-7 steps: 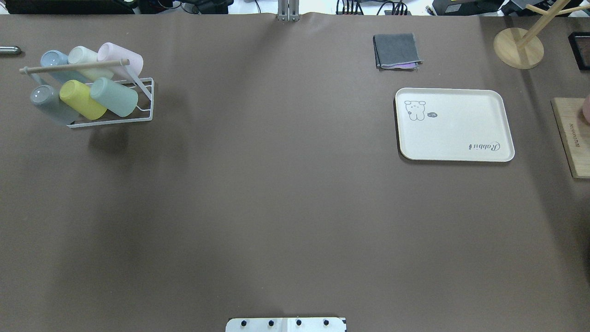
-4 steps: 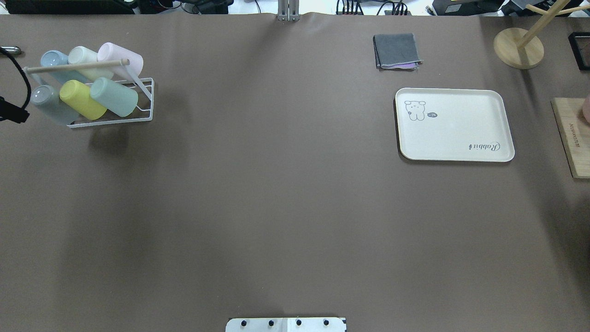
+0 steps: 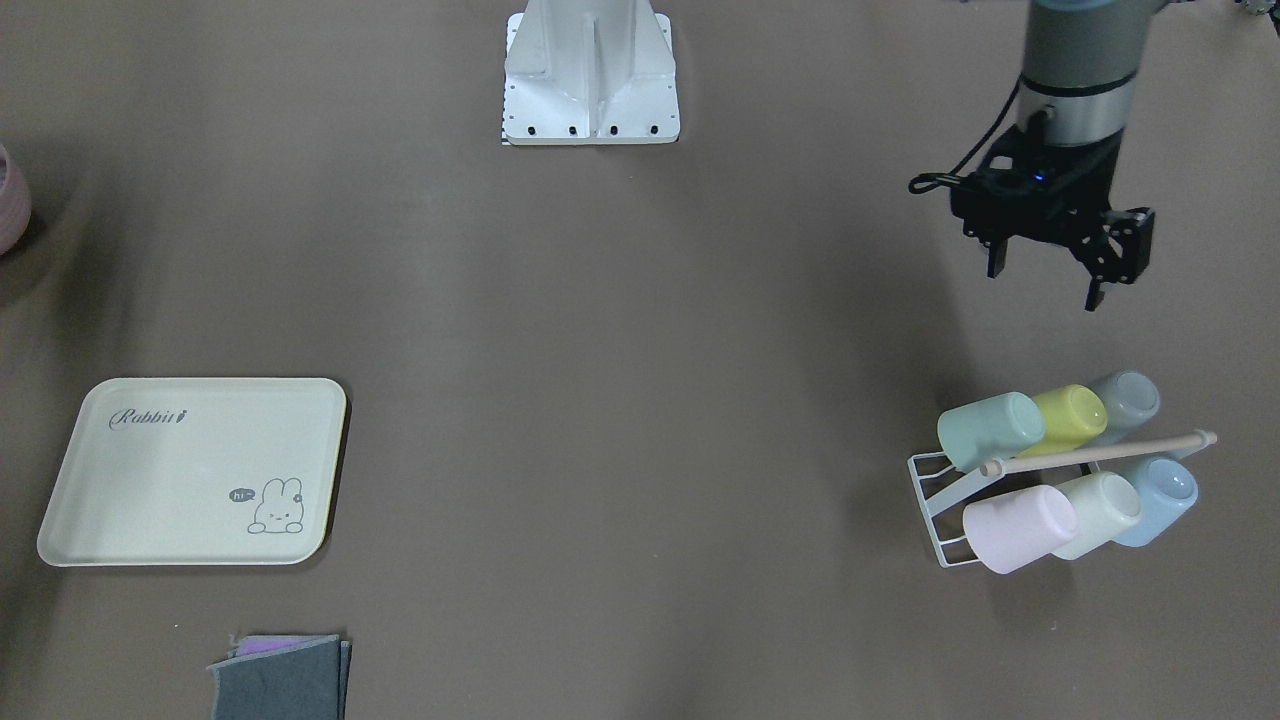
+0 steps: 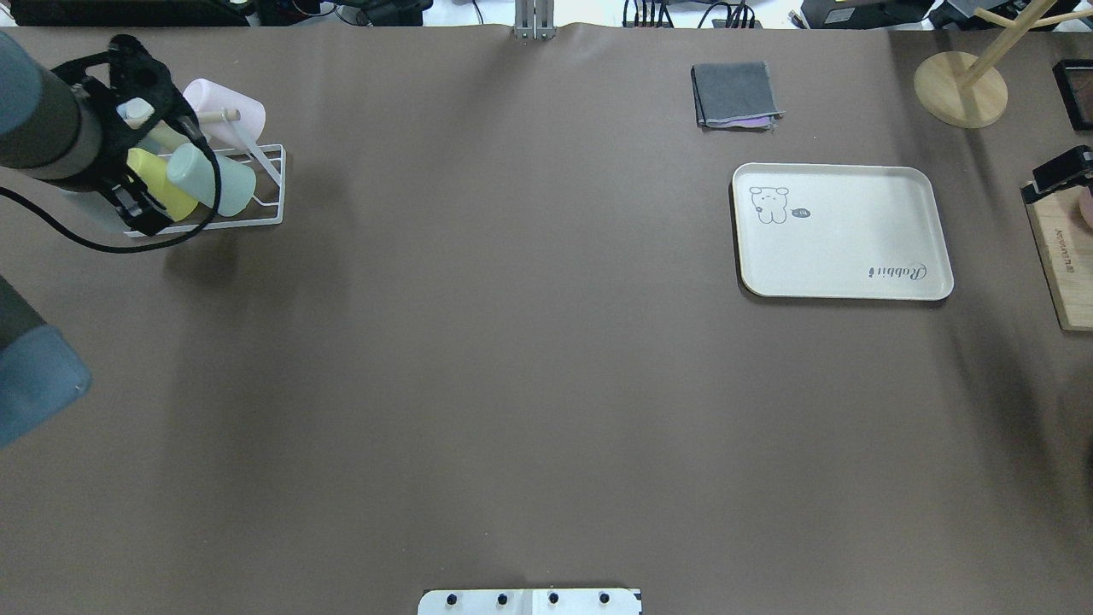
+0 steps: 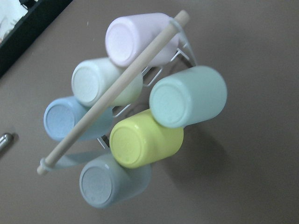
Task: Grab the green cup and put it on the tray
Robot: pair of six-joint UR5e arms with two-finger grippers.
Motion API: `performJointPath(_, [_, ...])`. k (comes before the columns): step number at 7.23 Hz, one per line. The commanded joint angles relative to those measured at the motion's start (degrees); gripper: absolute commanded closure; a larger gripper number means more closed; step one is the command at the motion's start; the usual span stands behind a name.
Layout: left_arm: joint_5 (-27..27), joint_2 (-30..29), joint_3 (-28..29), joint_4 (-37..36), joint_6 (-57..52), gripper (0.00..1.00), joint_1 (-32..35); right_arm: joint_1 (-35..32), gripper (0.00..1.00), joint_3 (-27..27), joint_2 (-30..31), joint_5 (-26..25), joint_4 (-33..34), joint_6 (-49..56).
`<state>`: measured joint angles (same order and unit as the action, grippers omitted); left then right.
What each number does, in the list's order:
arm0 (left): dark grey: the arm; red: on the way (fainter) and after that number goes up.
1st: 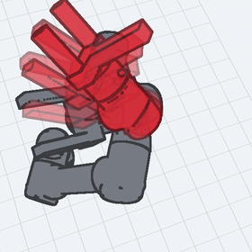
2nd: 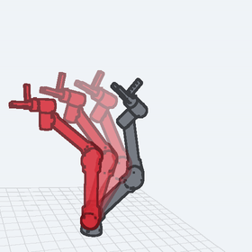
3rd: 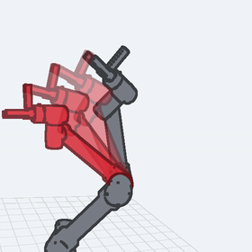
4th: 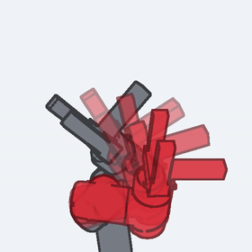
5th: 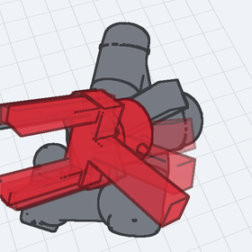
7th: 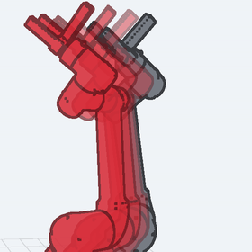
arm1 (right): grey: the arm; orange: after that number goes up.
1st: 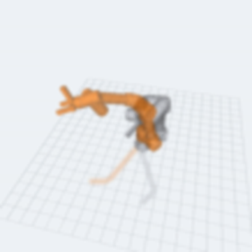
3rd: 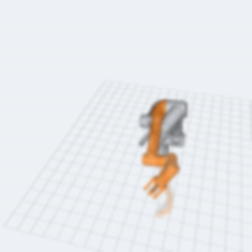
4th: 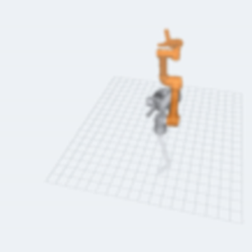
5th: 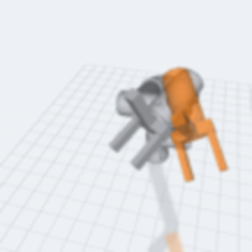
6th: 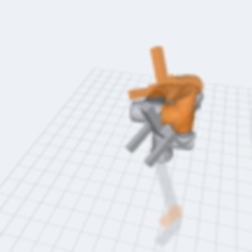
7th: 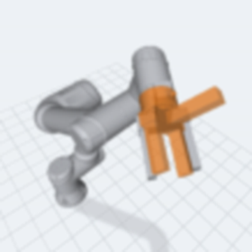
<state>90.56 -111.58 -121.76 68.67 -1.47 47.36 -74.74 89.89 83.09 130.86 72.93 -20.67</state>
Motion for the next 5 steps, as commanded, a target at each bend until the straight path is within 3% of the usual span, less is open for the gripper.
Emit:
performJointPath(1, [-21.2, -3.47, 0.37, -6.44, -7.36, 0.02, -12.59, 2.83, 0.06, -11.19, -2.22, -0.61, -15.48, -7.76])
performJointPath(2, [-29.14, -3.29, 2.9, -6.53, -13.15, 0.02, -15.95, 4.76, 0.06, -11.48, -2.58, -0.61, -17.19, -11.63])
performJointPath(5, [-45.51, -4.78, 9.41, -6.27, -37.65, 0.02, -22.21, 7.93, 0.07, -13.59, -3.99, -0.61, -17.38, -16.59])
